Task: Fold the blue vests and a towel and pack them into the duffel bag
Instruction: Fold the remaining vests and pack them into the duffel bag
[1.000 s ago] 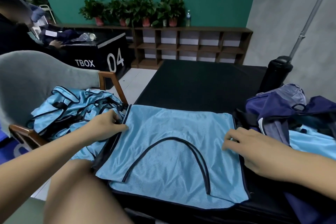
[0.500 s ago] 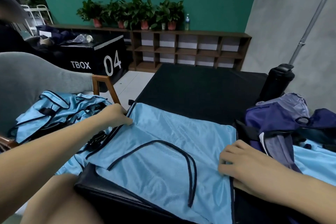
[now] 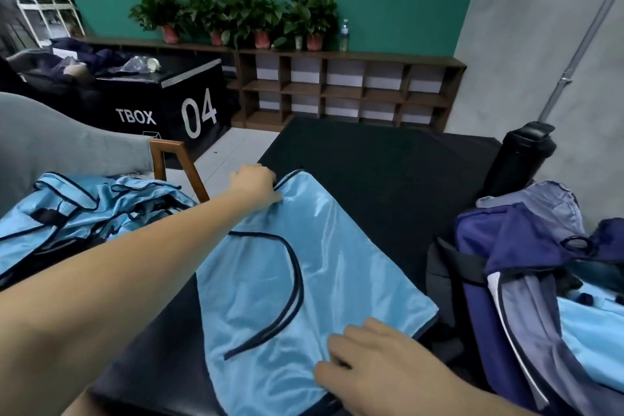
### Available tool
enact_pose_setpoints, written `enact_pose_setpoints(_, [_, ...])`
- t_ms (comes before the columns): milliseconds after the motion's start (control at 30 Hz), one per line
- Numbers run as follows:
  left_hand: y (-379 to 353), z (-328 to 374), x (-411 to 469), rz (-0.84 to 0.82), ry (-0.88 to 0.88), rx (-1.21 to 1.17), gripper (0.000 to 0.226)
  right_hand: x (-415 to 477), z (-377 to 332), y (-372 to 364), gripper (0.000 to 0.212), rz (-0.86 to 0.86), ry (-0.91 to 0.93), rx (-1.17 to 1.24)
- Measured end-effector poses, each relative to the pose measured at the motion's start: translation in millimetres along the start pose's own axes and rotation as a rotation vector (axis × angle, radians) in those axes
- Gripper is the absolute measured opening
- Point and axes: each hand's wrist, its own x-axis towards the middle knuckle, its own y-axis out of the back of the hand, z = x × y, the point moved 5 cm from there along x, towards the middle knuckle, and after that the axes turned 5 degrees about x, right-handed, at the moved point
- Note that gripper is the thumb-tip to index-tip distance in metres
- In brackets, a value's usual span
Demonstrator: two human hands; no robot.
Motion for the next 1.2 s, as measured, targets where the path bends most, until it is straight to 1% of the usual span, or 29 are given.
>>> enact_pose_setpoints(67, [-2.5, 21.5, 10.9, 0.017, -0.054, 0.02, 0.023, 3.9, -2.4, -0.3, 0.051, 0.008, 0.028, -0.008])
enact_pose_setpoints(100, [-4.1, 32.2, 16.1, 0.027, -0.08, 0.032, 0.019, 4.5, -2.2, 0.3, 0.049, -0.001, 0.041, -0.012])
enact_pose_setpoints(133, [-5.9, 42.3, 20.9, 0.034, -0.1, 0.043, 0.019, 4.6, -1.1, 1.8, 0.04, -0.013, 0.052, -0.011])
enact_pose_setpoints(200, [-9.2, 59.4, 30.4, 0.052, -0.132, 0.064, 0.025, 3.2, 6.0, 8.0, 0.015, -0.034, 0.055, 0.011])
enact_pose_setpoints(233, [-10.1, 66.0, 34.7, 0.06, -0.141, 0.073, 0.026, 1.5, 13.4, 11.6, 0.006, -0.047, 0.045, 0.034])
enact_pose_setpoints(267, [-11.1, 71.9, 38.5, 0.065, -0.151, 0.082, 0.026, -0.7, 22.7, 15.5, 0.007, -0.062, 0.025, 0.061])
enact_pose_setpoints(367, [-12.8, 85.5, 47.8, 0.082, -0.167, 0.083, 0.026, -13.9, 56.8, 21.9, 0.033, -0.161, -0.074, 0.091])
enact_pose_setpoints(433, [-13.7, 91.2, 52.5, 0.097, -0.169, 0.047, 0.029, -25.3, 73.5, 20.8, 0.042, -0.241, -0.14, 0.049])
enact_pose_setpoints(467, [-14.4, 93.2, 54.1, 0.104, -0.173, 0.011, 0.033, -30.4, 78.1, 18.7, 0.043, -0.271, -0.158, 0.022])
enact_pose_setpoints(567, [-9.8, 86.6, 48.6, 0.112, -0.159, -0.154, 0.064, -40.5, 81.5, 9.7, 0.038, -0.304, -0.179, -0.034])
enact_pose_setpoints(600, [-6.0, 81.2, 43.3, 0.119, -0.153, -0.197, 0.07, -42.8, 81.7, 6.9, 0.035, -0.3, -0.174, -0.048])
enact_pose_setpoints(633, [-2.0, 74.9, 35.1, 0.127, -0.154, -0.228, 0.068, -44.5, 81.5, 5.3, 0.032, -0.298, -0.163, -0.057])
enact_pose_setpoints(667, [1.6, 68.7, 24.4, 0.126, -0.167, -0.247, 0.061, -45.3, 81.1, 4.9, 0.031, -0.295, -0.148, -0.062])
enact_pose_setpoints(767, [7.9, 59.5, -28.5, 0.024, -0.296, -0.312, 0.04, -43.7, 80.5, 8.0, 0.035, -0.289, -0.11, -0.054])
enact_pose_setpoints(833, [14.3, 63.1, -74.7, -0.059, -0.418, -0.376, 0.034, -40.7, 80.2, 10.4, 0.037, -0.301, -0.108, -0.045])
enact_pose_setpoints(900, [22.0, 69.9, -118.0, -0.115, -0.503, -0.396, 0.028, -39.3, 80.6, 11.3, 0.038, -0.298, -0.121, -0.026])
enact_pose_setpoints(967, [26.6, 78.6, -156.5, -0.195, -0.573, -0.408, 0.023, -38.8, 82.1, 11.6, 0.032, -0.308, -0.154, 0.01])
enact_pose_setpoints(1033, [29.8, 90.5, -190.5, -0.298, -0.644, -0.42, 0.027, -36.7, 85.4, 13.2, 0.023, -0.314, -0.199, 0.023])
enact_pose_setpoints(1100, [30.9, 103.2, -218.4, -0.365, -0.687, -0.408, 0.041, -34.5, 89.3, 13.6, 0.015, -0.328, -0.234, 0.024])
enact_pose_setpoints(1167, [25.9, 112.9, -237.5, -0.37, -0.681, -0.299, 0.054, -33.0, 92.7, 11.4, 0.011, -0.352, -0.254, 0.045])
enact_pose_setpoints(1200, [21.9, 117.0, -243.6, -0.345, -0.676, -0.222, 0.056, -32.5, 93.9, 10.6, 0.011, -0.372, -0.263, 0.057])
